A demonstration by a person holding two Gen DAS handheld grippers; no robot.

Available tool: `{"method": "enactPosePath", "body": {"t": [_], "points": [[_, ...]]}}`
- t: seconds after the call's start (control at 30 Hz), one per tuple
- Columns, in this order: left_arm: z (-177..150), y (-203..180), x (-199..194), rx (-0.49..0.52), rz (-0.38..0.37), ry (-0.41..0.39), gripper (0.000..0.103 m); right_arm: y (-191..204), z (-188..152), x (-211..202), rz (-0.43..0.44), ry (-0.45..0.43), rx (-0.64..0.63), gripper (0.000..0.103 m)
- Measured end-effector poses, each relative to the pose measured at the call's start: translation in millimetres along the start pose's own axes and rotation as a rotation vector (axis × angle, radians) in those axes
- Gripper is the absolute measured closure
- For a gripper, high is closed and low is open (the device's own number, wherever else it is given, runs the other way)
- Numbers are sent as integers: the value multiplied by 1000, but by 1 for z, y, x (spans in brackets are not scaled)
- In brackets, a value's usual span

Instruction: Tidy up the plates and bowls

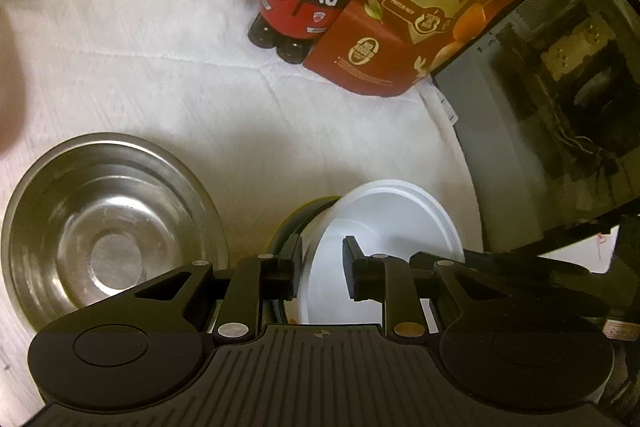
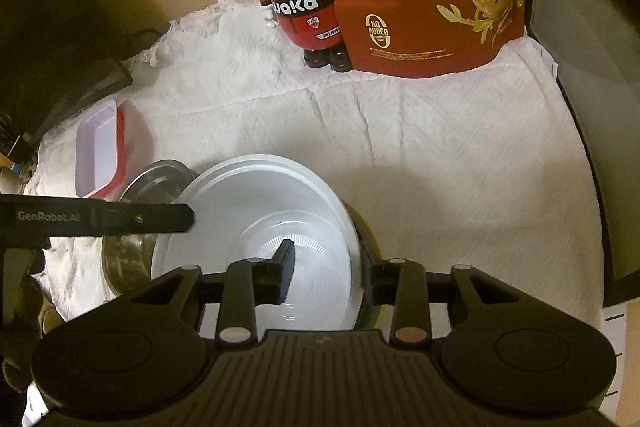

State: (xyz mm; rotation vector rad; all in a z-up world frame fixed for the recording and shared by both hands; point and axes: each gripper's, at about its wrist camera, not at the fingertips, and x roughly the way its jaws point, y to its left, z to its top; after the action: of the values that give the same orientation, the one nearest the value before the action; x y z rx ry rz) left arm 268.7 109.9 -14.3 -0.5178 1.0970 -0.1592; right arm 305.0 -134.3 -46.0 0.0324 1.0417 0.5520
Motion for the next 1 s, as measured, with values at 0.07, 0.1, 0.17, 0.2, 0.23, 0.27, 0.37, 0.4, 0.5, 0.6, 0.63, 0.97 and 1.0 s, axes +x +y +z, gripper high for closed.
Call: {"method": "enactPosePath", "body": {"t": [0.07,0.1,0.17,0.2,0.23,0.27,0.37,0.4,0.5,0.6,0.63,0.97,1.0], "points": [[1,1,-1,-7,-10,2,78,2,-1,-1,2,-5,-1,65],[1,1,-1,-8,-14,1,78,2,-1,-2,7,-8,3,65],[1,1,0,-4,-12,-2,79,0,-1,-4,15,-16,4,65],[0,1,1,1,-6,-1,79,-1,-2,-3,18,-16,6,65],[0,1,4,6,0,3,79,-2,-2,-1,20,-10,11,65],[0,2,7,10,4,9,79,-3,-3,2,19,-7,14,65],[-3,2,12,12,12,12,79,-1,-3,5,0,-13,2,65],[-2,3,12,8,5,16,79,-1,-2,5,4,-15,1,65],[2,3,4,7,-5,0,79,0,1,1,19,-18,-1,65],[4,5,-9,6,2,-42,79,0,5,-5,3,-43,-20,65],[4,7,-14,2,3,-59,79,0,6,-7,-4,-48,-24,65],[3,64,-68,-87,102,-198,79,8,23,-24,-31,-93,-65,65],[0,72,-76,-86,143,-219,79,14,28,-25,-15,-95,-75,65]]}}
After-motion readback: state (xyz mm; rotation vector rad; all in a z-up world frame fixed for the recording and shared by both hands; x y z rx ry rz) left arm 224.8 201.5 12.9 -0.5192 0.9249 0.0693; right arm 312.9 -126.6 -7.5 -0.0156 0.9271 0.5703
